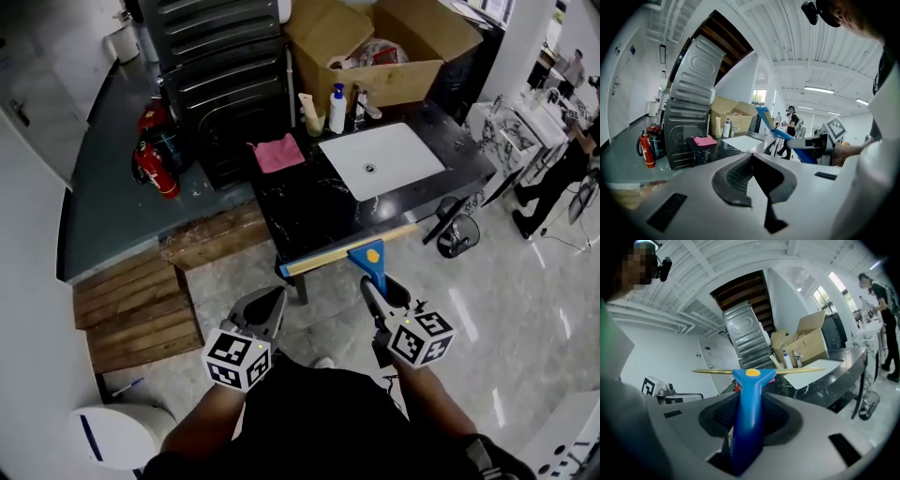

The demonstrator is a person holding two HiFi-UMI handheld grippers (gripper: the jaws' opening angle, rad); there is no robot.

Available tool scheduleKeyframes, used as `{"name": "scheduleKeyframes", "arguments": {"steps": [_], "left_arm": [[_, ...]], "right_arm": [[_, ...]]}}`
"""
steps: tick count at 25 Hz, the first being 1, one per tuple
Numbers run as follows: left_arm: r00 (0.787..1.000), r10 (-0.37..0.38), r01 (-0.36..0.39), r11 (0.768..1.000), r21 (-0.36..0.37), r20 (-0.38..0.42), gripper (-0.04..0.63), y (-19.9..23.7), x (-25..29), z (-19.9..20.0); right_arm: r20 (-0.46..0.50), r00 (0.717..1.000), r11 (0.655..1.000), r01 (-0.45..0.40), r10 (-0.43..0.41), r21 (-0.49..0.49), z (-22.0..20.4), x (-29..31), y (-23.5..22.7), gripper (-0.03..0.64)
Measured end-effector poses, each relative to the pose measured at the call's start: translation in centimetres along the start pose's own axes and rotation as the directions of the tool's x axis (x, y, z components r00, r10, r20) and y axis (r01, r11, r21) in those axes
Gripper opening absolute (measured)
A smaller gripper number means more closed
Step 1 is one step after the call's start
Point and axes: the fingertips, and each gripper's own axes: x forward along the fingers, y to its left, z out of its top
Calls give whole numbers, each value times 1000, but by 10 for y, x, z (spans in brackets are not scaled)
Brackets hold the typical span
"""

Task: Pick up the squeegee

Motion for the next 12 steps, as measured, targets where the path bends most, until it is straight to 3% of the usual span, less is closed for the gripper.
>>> {"name": "scheduleKeyframes", "arguments": {"steps": [12], "left_arm": [[998, -51, 52, 998, 26, -29, 17, 4, 2, 8]], "right_arm": [[17, 1000, 1000, -5, 5, -28, 4, 15, 26, 141]]}}
